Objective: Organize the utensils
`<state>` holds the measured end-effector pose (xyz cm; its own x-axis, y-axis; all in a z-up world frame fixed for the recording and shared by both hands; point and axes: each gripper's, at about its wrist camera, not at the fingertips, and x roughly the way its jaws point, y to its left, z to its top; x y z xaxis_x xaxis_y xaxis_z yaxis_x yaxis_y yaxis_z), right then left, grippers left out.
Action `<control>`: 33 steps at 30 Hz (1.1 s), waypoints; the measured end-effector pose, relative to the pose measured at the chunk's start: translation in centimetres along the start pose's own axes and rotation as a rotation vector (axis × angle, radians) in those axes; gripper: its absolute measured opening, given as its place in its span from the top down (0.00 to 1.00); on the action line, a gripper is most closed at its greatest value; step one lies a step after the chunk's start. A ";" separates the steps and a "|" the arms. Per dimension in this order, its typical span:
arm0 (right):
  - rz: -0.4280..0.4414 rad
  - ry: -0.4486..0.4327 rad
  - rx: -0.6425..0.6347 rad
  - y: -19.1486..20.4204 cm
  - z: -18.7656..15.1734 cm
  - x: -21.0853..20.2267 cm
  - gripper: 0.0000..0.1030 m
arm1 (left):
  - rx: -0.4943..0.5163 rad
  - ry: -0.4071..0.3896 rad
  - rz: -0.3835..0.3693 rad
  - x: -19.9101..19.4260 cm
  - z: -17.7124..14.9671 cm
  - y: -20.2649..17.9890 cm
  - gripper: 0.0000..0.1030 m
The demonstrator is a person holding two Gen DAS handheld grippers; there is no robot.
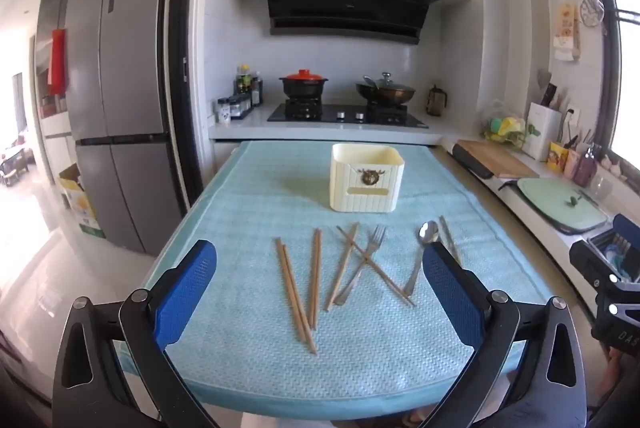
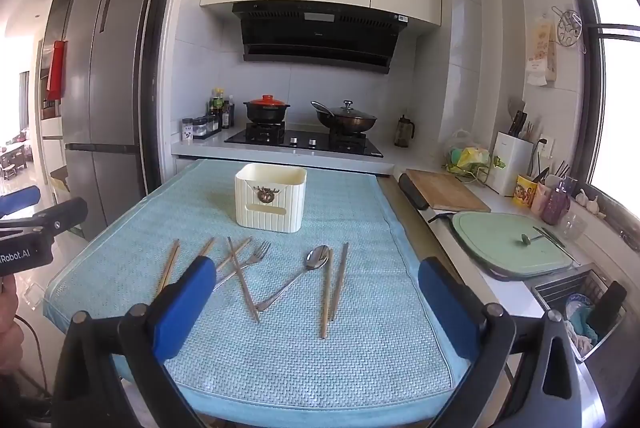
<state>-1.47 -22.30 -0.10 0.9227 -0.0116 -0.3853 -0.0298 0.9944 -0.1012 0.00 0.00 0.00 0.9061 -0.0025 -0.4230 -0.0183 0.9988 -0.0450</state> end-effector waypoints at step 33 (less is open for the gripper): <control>0.001 -0.014 0.030 -0.2 -0.5 0.1 0.00 | 0.019 0.024 0.003 0.6 -1.0 -0.9 0.00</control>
<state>-1.55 -22.54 -0.61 0.9282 -0.0097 -0.3720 -0.0189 0.9972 -0.0730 0.18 -0.96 -1.12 0.8957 -0.0004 -0.4446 -0.0129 0.9996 -0.0268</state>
